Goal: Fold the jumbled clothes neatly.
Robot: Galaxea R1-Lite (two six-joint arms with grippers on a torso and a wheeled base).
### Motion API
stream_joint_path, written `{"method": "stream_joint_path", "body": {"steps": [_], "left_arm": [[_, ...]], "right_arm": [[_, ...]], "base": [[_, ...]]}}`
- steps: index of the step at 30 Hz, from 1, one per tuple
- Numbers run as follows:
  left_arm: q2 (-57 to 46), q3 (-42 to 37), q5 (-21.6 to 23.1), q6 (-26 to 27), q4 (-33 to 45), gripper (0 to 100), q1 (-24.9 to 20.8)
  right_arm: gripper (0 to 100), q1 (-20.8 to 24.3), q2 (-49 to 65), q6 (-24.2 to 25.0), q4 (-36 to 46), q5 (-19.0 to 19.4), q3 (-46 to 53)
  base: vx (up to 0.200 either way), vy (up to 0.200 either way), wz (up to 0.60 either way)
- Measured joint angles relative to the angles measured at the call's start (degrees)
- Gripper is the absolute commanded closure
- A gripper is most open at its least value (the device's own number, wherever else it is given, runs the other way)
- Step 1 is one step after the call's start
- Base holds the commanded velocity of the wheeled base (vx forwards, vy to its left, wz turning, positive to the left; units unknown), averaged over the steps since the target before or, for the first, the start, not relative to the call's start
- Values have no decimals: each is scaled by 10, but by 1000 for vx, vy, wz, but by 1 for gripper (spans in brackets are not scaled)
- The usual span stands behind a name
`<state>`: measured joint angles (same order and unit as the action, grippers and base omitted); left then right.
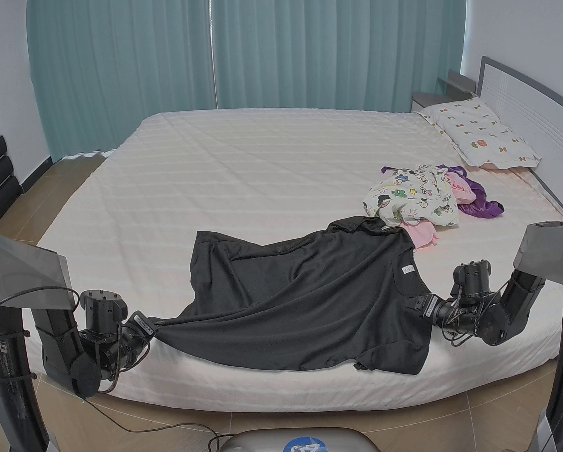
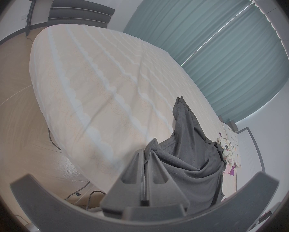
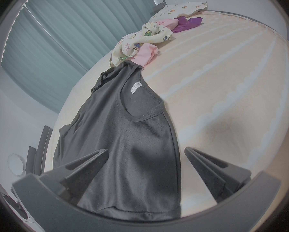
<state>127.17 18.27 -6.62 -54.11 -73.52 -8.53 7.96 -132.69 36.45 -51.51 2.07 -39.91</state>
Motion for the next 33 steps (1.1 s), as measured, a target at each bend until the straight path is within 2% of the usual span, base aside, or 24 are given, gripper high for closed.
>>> {"method": "stream_joint_path", "body": {"steps": [6,15,22,23,33], "left_arm": [[0,0,0,0,0,100,0],[0,1,0,-2,0,100,3],[0,15,-1,-21,0,100,20],[0,16,-1,-21,0,100,22],[3,27,0,-24,0,100,39]], "right_arm": [[100,-1,-22,1,0,-1,-23],[100,-32,-26,4,-1,-3,-96],[100,-34,-37,5,-3,-7,-154],[0,-33,-40,5,-3,-9,-160],[0,-20,-79,5,1,-31,-200]], "base": [[0,0,0],[0,0,0],[0,0,0],[0,0,0],[0,0,0]]}}
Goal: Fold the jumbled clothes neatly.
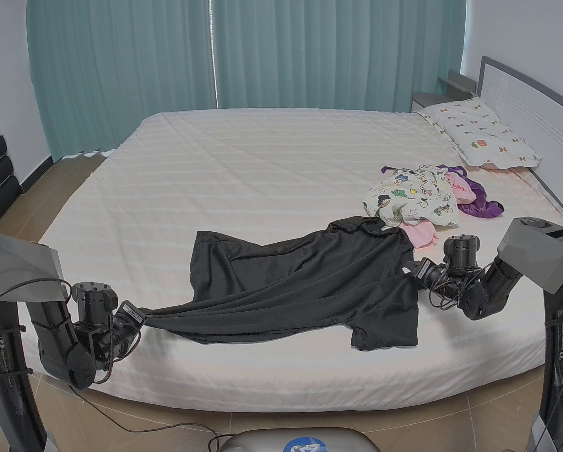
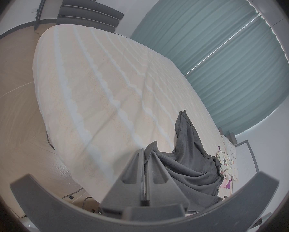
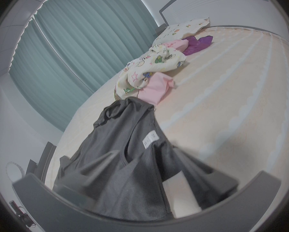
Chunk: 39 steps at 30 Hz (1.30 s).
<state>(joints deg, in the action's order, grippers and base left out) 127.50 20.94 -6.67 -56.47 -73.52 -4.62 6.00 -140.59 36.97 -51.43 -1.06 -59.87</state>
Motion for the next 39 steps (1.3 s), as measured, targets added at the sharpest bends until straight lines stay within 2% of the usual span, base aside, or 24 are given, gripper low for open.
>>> {"method": "stream_joint_path", "body": {"steps": [6,15,23,32,39], "left_arm": [[1,1,1,-6,0,100,1],[0,0,2,-12,0,100,-1],[-1,-3,3,-13,0,100,-2],[-5,-5,3,-13,1,100,-10],[-13,-13,4,-13,1,100,-20]], "right_arm": [[0,-20,20,0,29,1,19],[0,-55,82,-1,37,11,103],[0,-49,130,-7,31,24,201],[0,2,181,-9,31,36,296],[0,62,192,-9,-13,12,342]], "base": [[0,0,0],[0,0,0],[0,0,0],[0,0,0],[0,0,0]]}}
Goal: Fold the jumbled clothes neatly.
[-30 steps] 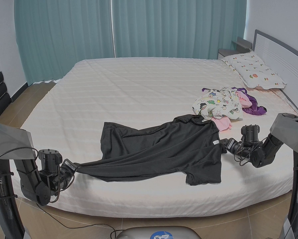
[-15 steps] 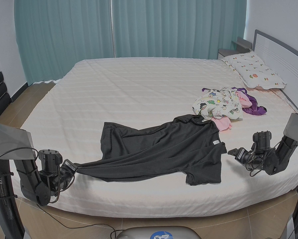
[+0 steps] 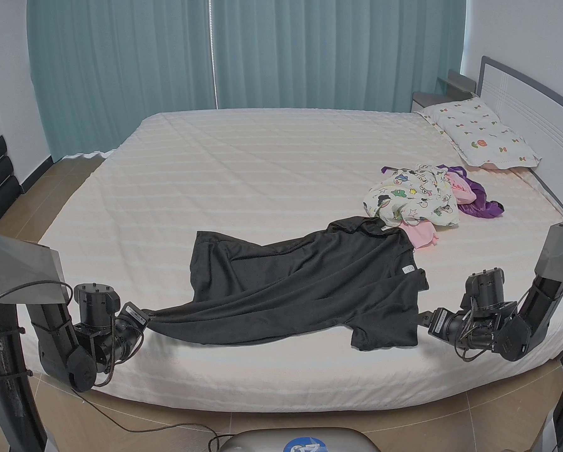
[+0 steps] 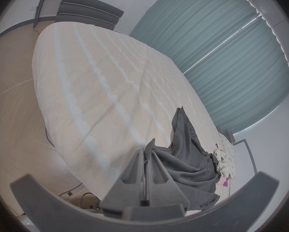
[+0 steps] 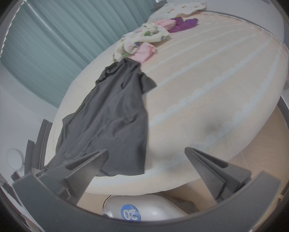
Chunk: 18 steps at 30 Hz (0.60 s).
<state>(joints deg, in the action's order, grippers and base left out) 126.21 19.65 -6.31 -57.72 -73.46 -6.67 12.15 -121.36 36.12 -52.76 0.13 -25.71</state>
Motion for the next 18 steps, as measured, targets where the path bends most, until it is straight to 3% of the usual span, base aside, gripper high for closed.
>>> {"method": "stream_joint_path", "body": {"steps": [7,18], "left_arm": [[-6,-3,1,0,0,100,-4],[-7,-3,8,0,0,100,-4]], "right_arm": [[0,28,-11,0,-8,-5,14],[0,29,-22,5,-9,-3,17]], "base": [[0,0,0],[0,0,0]]}}
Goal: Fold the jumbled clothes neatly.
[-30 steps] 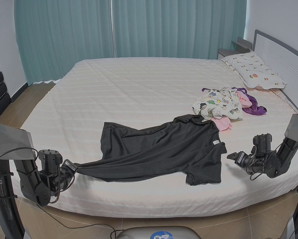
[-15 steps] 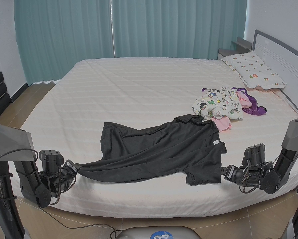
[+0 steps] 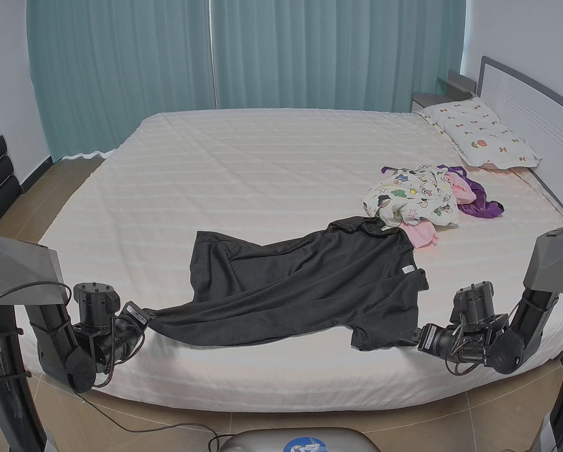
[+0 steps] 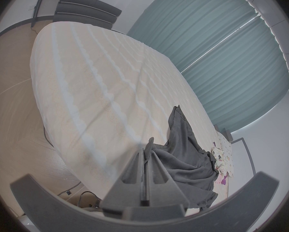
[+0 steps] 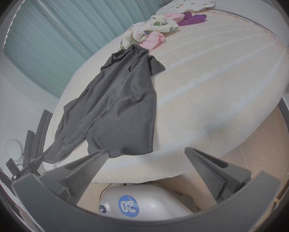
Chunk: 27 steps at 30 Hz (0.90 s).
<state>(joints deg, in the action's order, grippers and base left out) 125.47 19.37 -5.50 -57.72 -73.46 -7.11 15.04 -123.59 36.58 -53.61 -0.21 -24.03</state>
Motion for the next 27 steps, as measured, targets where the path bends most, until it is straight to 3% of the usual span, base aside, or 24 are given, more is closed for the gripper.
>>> {"method": "stream_joint_path", "body": {"steps": [27], "left_arm": [[-5,-7,0,0,0,100,0]], "right_arm": [[0,12,-11,5,0,0,-18]], "base": [[0,0,0]]}}
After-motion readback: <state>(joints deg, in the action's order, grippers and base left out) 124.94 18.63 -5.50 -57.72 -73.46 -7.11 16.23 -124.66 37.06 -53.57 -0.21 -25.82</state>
